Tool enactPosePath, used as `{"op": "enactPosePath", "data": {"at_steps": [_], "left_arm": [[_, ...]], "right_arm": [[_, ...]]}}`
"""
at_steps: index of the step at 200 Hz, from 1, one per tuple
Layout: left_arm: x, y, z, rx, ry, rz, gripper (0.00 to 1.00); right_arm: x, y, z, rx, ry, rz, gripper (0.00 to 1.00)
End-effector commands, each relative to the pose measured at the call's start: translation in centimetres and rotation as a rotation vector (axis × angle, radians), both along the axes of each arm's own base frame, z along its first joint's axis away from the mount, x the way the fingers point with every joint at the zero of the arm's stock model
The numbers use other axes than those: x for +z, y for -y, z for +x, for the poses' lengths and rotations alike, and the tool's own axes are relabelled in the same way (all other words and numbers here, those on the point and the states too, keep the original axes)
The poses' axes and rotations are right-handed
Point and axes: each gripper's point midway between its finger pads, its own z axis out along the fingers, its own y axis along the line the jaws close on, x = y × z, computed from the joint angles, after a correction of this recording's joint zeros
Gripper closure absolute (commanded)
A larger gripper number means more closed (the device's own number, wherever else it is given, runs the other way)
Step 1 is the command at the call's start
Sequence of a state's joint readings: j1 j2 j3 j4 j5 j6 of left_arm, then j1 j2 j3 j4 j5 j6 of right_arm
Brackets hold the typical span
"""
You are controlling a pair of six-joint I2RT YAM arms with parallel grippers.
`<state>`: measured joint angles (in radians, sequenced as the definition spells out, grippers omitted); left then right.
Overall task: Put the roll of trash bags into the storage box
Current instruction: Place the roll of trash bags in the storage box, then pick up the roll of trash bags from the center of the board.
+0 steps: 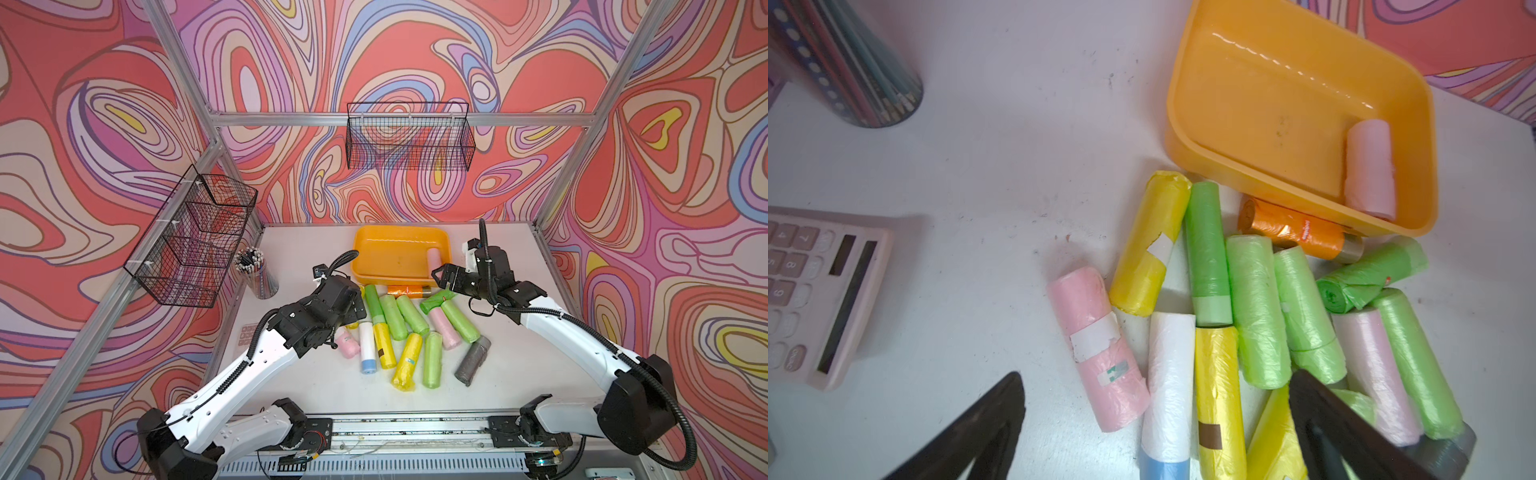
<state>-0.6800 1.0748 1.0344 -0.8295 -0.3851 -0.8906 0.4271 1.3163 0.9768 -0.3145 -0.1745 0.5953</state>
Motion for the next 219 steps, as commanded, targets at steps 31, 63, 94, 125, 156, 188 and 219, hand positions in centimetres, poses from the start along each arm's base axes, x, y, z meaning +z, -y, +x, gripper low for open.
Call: {"op": "enactPosePath", "data": {"at_steps": [31,63,94,125,156,188,219], "left_arm": [[-6.1,-3.3,-2.8,0.179,-0.105,0.028,0.00],[-7.3,-3.3,-3.0,0.192,-0.093,-0.003,0.00],[-7.3,-3.7,-2.7,0.201,-0.074,0.016,0.00],[-8.1,-2.9,-2.6,0.163,-0.070,-0.032,0.04],[-9.0,-2.0,-2.7,0.142,-0.066,-0.103,0.10],[-9.6,-2.0,-2.4,0.144,-0.056,-0.127,0.12],[-10.9,-1.3,-1.7,0.124,-0.122,-0.170,0.24]], "right_arm": [[-1.3,0.2,-3.6,0.056,-0.005,0.041,0.02],[-1.0,-0.6,-4.2,0.092,-0.022,0.087,0.02],[-0.7,-0.7,-5.0,0.100,-0.013,0.126,0.02],[-0.6,-0.6,-5.6,0.111,-0.013,0.132,0.02],[-0.5,-0.8,-6.1,0.129,-0.016,0.152,0.03],[-0.4,-0.7,-6.6,0.136,-0.007,0.155,0.03],[-0.7,-1.0,-7.0,0.165,-0.034,0.153,0.03]]}}
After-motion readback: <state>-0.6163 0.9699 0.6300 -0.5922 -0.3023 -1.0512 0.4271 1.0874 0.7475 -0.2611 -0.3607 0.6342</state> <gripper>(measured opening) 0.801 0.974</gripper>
